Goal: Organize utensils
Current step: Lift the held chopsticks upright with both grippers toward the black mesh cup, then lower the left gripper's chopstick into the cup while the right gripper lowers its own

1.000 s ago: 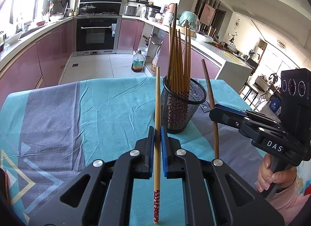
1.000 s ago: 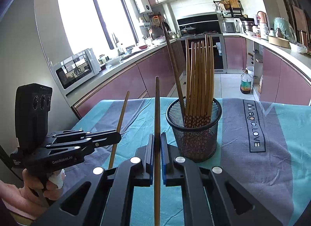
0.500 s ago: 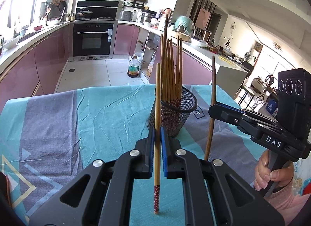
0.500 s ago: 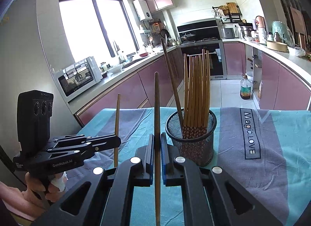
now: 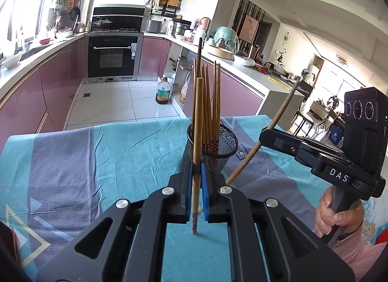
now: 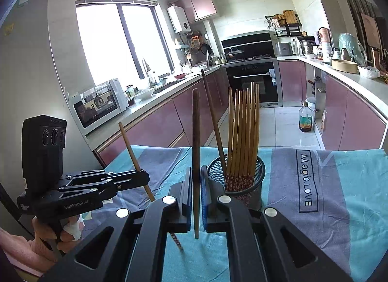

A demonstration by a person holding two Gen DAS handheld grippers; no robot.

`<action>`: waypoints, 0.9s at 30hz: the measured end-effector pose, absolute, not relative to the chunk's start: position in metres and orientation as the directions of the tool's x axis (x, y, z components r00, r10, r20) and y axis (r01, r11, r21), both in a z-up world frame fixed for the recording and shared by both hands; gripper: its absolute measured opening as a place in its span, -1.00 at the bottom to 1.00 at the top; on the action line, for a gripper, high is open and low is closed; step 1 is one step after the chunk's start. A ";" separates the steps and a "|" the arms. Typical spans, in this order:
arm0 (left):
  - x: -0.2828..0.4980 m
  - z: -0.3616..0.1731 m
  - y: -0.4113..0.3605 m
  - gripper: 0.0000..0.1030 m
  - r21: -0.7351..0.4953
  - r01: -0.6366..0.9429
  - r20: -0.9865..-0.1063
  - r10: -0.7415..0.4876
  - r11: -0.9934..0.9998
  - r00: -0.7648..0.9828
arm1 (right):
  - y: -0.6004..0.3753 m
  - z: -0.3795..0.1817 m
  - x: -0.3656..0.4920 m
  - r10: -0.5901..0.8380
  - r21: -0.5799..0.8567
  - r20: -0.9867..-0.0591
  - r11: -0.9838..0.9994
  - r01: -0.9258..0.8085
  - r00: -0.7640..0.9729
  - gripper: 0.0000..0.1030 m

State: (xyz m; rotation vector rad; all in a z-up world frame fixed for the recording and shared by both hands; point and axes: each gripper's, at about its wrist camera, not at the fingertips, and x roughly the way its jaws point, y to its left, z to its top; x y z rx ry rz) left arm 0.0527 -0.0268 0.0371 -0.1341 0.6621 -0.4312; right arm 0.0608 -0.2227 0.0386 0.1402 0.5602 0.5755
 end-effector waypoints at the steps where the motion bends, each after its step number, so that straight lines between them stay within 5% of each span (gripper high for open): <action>1: 0.055 0.038 -0.027 -0.86 -0.256 0.346 -0.565 -0.430 0.903 0.704 | -0.223 0.040 0.061 0.551 0.277 -0.461 0.834 -0.477 0.696 -0.90; 27: 0.063 0.082 -0.024 -0.86 -0.275 0.428 -0.494 -0.508 0.861 0.705 | -0.224 0.082 0.070 0.541 0.213 -0.407 0.840 -0.499 0.736 -0.90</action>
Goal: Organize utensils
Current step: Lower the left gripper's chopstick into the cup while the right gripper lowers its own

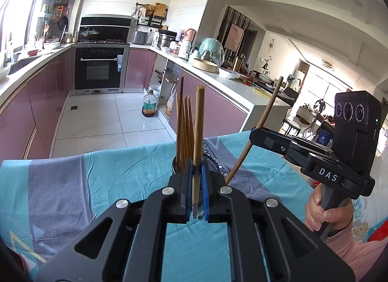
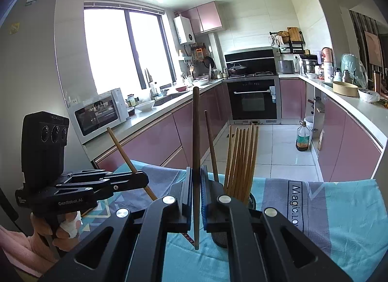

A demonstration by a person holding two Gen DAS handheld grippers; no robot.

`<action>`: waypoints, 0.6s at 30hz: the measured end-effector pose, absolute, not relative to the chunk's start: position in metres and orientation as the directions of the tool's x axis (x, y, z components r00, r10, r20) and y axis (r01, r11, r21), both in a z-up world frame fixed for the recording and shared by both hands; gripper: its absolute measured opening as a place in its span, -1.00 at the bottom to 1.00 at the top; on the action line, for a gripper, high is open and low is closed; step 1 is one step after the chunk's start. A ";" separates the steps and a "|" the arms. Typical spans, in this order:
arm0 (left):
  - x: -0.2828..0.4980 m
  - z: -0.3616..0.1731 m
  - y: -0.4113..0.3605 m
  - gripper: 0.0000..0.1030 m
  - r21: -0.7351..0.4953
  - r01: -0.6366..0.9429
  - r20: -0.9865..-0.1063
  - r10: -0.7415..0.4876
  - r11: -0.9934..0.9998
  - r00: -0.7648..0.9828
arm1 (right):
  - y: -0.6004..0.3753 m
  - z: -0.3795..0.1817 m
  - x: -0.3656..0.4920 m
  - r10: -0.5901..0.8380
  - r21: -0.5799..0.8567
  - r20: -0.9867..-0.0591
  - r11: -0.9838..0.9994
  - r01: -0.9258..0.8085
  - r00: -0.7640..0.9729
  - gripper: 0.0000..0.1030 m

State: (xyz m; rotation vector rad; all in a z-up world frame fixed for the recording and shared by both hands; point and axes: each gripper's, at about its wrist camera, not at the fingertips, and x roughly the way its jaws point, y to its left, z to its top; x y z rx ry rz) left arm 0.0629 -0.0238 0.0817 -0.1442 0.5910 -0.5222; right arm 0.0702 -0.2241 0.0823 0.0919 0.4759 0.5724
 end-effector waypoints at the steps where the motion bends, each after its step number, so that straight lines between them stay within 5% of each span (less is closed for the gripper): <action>1: 0.063 0.084 -0.024 -0.86 -0.275 0.432 -0.491 -0.511 0.859 0.705 | -0.224 0.084 0.071 0.541 0.212 -0.406 0.840 -0.500 0.737 -0.90; 18: 0.068 0.119 -0.023 -0.86 -0.240 0.460 -0.424 -0.518 0.855 0.743 | -0.235 0.111 0.080 0.542 0.181 -0.344 0.840 -0.512 0.767 -0.90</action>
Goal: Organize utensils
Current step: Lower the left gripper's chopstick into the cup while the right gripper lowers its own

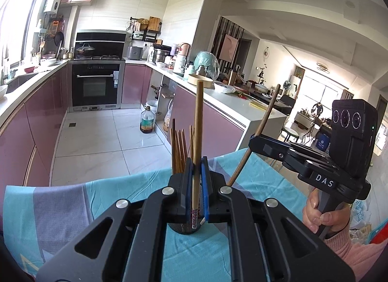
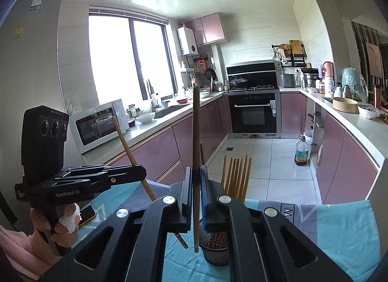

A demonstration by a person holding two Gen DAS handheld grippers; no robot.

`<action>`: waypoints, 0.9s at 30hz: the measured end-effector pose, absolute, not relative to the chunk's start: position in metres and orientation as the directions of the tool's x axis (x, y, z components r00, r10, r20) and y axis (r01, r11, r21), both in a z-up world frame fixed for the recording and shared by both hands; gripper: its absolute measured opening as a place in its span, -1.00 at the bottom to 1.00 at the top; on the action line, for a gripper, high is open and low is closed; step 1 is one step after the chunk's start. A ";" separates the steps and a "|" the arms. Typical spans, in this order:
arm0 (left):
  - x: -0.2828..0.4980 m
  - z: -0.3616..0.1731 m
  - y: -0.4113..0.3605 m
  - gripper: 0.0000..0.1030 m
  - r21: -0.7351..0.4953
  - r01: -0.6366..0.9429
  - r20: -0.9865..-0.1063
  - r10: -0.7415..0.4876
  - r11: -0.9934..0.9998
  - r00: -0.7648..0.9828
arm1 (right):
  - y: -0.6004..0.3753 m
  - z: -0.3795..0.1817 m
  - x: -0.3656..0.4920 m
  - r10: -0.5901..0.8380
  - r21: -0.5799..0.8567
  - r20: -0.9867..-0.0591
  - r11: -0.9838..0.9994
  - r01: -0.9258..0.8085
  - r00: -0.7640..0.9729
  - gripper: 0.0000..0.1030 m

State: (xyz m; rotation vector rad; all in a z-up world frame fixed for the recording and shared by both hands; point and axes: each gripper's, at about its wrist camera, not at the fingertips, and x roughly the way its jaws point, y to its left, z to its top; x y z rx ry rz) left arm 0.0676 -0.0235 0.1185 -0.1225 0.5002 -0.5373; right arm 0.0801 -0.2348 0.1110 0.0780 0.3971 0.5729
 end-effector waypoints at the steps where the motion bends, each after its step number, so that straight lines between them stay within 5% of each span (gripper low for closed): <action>1: 0.069 0.120 -0.023 -0.86 -0.238 0.461 -0.420 -0.519 0.855 0.745 | -0.236 0.113 0.081 0.541 0.180 -0.340 0.840 -0.511 0.769 -0.90; 27: 0.073 0.104 -0.039 -0.86 -0.216 0.439 -0.480 -0.487 0.872 0.730 | -0.230 0.095 0.113 0.505 0.191 -0.395 0.862 -0.469 0.767 -0.90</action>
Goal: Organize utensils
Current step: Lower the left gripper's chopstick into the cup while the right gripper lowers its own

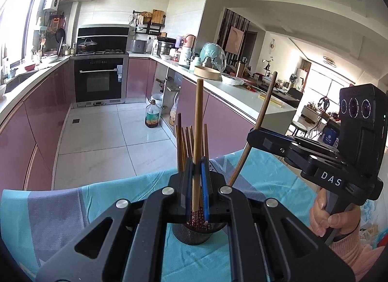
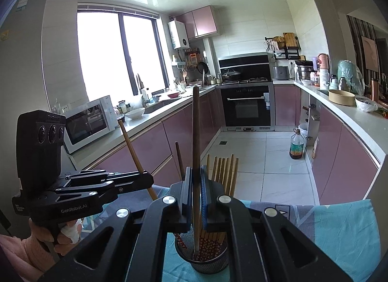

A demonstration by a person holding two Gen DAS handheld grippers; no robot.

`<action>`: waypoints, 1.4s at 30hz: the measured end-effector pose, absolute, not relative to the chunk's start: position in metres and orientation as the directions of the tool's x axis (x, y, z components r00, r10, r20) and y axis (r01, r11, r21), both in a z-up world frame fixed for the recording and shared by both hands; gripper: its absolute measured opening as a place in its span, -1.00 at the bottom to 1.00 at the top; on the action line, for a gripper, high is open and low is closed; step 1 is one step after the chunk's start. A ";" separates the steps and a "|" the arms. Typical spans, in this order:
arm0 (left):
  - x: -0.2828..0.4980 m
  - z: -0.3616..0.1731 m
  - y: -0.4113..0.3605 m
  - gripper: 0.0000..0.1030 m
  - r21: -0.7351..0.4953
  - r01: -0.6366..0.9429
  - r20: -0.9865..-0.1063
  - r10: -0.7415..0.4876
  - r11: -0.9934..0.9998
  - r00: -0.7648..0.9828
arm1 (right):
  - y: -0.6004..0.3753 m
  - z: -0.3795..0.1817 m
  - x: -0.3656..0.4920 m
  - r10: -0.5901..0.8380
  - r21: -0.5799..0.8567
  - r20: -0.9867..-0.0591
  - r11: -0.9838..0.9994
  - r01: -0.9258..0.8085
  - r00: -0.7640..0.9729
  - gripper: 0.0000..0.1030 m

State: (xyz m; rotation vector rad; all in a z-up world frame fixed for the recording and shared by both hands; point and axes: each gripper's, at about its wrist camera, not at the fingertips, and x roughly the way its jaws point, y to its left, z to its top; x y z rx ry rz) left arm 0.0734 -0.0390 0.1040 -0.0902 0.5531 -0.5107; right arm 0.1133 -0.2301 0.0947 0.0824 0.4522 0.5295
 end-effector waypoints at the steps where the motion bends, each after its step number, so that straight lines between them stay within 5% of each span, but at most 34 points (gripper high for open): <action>1: 0.072 0.103 -0.040 -0.86 -0.214 0.441 -0.483 -0.487 0.872 0.728 | -0.230 0.094 0.114 0.504 0.192 -0.399 0.863 -0.467 0.766 -0.90; 42: 0.128 0.071 -0.050 -0.85 -0.180 0.424 -0.590 -0.442 0.888 0.675 | -0.225 0.052 0.139 0.481 0.225 -0.502 0.875 -0.429 0.719 -0.90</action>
